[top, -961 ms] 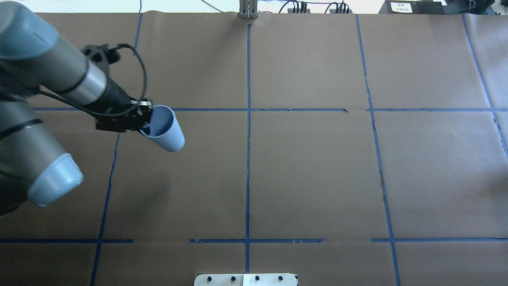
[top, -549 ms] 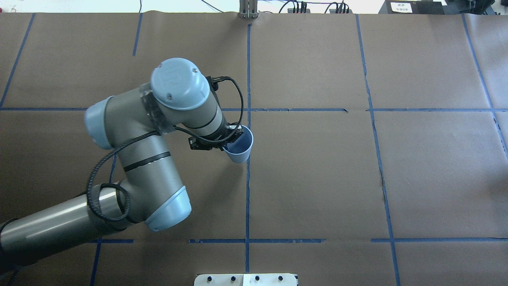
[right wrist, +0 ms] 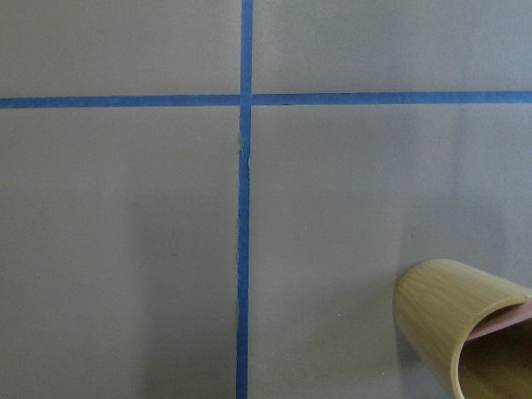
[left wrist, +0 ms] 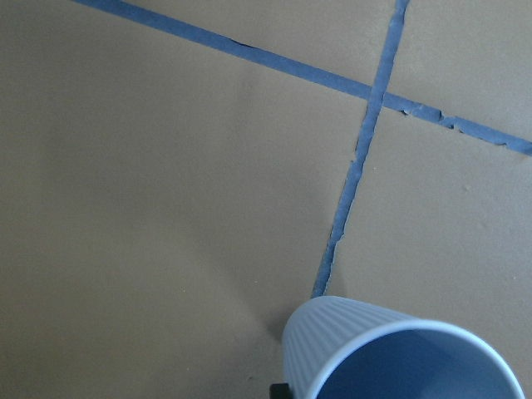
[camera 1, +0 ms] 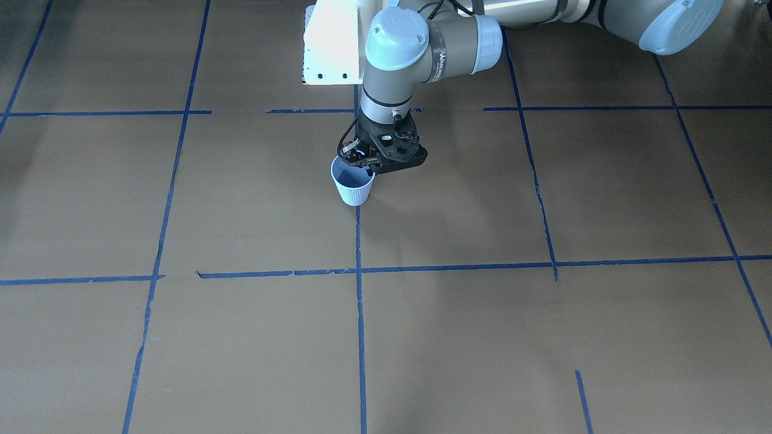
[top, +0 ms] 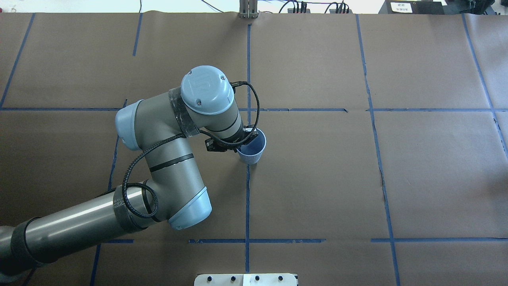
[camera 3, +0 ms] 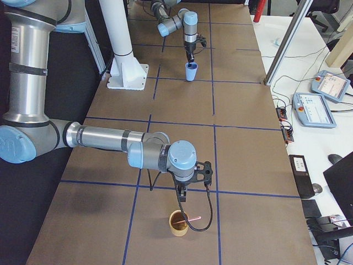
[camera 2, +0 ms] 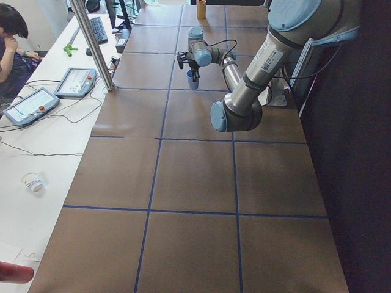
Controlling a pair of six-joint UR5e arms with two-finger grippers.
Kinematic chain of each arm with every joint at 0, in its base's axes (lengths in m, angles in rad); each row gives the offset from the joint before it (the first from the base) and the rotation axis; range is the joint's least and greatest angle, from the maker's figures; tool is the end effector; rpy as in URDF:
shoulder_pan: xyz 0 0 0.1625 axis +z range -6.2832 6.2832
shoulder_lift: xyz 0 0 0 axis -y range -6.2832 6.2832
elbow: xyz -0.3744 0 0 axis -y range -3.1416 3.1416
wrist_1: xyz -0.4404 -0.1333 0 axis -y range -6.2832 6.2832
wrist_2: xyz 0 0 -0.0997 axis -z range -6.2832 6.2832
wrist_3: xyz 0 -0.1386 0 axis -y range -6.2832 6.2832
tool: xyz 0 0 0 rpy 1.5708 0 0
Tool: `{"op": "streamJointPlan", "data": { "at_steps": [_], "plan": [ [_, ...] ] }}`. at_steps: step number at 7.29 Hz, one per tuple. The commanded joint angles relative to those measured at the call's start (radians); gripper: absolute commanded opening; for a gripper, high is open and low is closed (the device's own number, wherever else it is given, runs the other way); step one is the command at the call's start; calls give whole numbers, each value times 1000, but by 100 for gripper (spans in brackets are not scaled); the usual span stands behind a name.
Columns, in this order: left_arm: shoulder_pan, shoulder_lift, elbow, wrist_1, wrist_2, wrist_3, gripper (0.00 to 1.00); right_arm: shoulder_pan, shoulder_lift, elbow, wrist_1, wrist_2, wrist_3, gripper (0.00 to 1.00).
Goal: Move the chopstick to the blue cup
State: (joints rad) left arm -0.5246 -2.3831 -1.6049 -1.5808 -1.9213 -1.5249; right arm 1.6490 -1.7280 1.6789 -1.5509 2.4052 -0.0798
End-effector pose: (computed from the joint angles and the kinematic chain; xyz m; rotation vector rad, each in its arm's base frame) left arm 0.5865 -0.4385 0.1002 -0.0772 0.9083 -0.2952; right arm 0.0679 -0.4743 0.6499 0.0384 -0.8339 0.0107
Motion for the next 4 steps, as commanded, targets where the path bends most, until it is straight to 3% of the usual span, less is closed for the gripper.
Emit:
{"op": "streamJointPlan", "data": {
  "at_steps": [1, 2, 3, 4],
  "plan": [
    [2, 7, 2, -1, 1, 0, 3, 0, 1, -1, 0, 0, 0, 100],
    [3, 10, 3, -4, 1, 0, 6, 0, 1, -1, 0, 0, 0, 99],
    [3, 24, 3, -14, -1, 0, 25, 0, 2, 1, 0, 0, 0, 100],
    [5, 44, 5, -51, 1, -3, 99, 0, 4, 1, 0, 0, 0, 99]
  ]
}}
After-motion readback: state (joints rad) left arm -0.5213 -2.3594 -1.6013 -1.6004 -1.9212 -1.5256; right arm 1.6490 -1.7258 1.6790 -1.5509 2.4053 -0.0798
